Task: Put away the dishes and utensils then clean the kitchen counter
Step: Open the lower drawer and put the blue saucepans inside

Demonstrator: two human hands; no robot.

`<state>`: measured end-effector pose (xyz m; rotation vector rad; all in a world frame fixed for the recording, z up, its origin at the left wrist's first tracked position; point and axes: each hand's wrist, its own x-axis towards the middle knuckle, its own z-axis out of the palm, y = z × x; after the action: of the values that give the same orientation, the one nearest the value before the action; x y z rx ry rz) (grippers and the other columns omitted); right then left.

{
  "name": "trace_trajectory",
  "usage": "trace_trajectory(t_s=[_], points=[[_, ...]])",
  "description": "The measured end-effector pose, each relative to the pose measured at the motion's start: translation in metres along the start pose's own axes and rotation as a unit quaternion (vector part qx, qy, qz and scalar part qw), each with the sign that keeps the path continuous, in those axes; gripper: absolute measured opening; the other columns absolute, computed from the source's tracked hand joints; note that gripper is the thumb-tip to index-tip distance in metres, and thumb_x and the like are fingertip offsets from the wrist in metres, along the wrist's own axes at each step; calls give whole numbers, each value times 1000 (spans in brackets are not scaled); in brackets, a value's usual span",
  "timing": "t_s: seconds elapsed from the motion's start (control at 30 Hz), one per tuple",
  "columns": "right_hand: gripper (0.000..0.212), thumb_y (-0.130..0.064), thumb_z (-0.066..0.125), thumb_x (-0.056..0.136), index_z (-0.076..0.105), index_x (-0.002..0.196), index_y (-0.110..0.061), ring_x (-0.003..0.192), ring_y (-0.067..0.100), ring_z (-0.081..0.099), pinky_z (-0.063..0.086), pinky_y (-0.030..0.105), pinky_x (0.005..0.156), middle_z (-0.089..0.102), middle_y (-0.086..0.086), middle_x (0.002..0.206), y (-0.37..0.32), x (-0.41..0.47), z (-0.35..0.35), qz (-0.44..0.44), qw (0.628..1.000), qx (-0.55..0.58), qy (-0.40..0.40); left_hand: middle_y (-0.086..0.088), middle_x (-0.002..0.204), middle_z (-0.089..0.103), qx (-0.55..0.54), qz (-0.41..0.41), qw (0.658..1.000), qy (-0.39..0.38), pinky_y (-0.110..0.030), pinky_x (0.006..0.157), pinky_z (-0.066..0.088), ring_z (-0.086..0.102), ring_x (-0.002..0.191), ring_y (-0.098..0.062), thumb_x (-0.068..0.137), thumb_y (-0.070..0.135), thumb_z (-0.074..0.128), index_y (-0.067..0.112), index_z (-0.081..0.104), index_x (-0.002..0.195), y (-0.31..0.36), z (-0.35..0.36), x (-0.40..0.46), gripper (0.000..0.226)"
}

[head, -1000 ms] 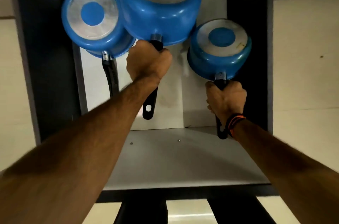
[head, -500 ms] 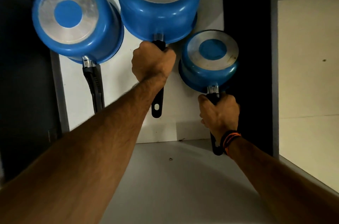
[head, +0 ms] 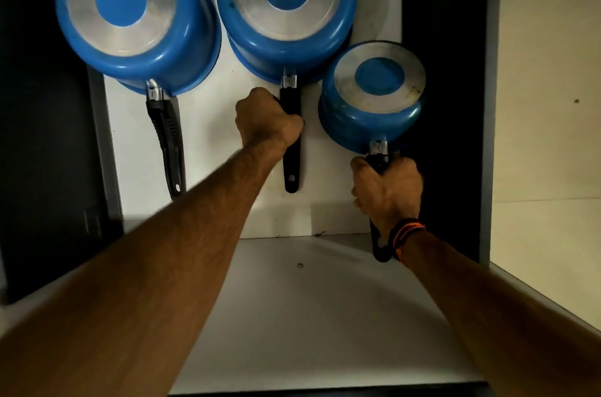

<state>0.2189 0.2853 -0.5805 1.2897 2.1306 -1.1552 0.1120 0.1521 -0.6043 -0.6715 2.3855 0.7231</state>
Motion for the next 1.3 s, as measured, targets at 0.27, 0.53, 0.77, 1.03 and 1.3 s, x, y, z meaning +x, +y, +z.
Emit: trace_trajectory(t_s=[0.27, 0.53, 0.77, 1.03, 1.3], points=[[31, -49, 59, 67, 63, 69, -18, 61, 23, 69, 62, 45, 60, 70, 2, 66, -1, 7, 8, -4, 1000, -3, 9, -13, 135, 56, 24, -4, 996, -90, -31, 92, 48, 56, 121, -29, 82, 28, 78, 6, 43, 137, -11, -9, -14, 69], [40, -45, 60, 94, 68, 117, -13, 104, 28, 65, 42, 23, 78, 69, 8, 114, -2, 20, 10, -7, 991, -133, 3, -12, 143, 50, 44, -25, 984, -169, -32, 100, 42, 49, 130, -29, 85, 35, 74, 6, 33, 145, -42, -24, -37, 78], [43, -51, 54, 95, 71, 102, -12, 84, 28, 68, 44, 25, 67, 71, 11, 97, 9, 25, 17, -83, 958, -273, 16, -10, 145, 49, 67, -10, 983, -172, -30, 99, 40, 47, 131, -27, 87, 37, 71, 8, 40, 142, -55, -23, -31, 70], [71, -43, 60, 94, 31, 140, 2, 109, 35, 61, 52, 36, 84, 55, 18, 126, 8, 16, 18, -78, 948, -308, 4, -8, 146, 48, 71, 12, 980, -188, -30, 101, 39, 47, 132, -27, 87, 34, 72, 10, 40, 143, -63, -27, -29, 68], [91, -40, 71, 86, 19, 147, 2, 132, 38, 44, 42, 40, 103, 40, 22, 146, -18, -21, -14, -42, 948, -302, -89, -7, 149, 44, 84, 38, 969, -230, -30, 102, 37, 44, 134, -26, 87, 43, 69, 13, 39, 146, -69, -67, -54, 73]])
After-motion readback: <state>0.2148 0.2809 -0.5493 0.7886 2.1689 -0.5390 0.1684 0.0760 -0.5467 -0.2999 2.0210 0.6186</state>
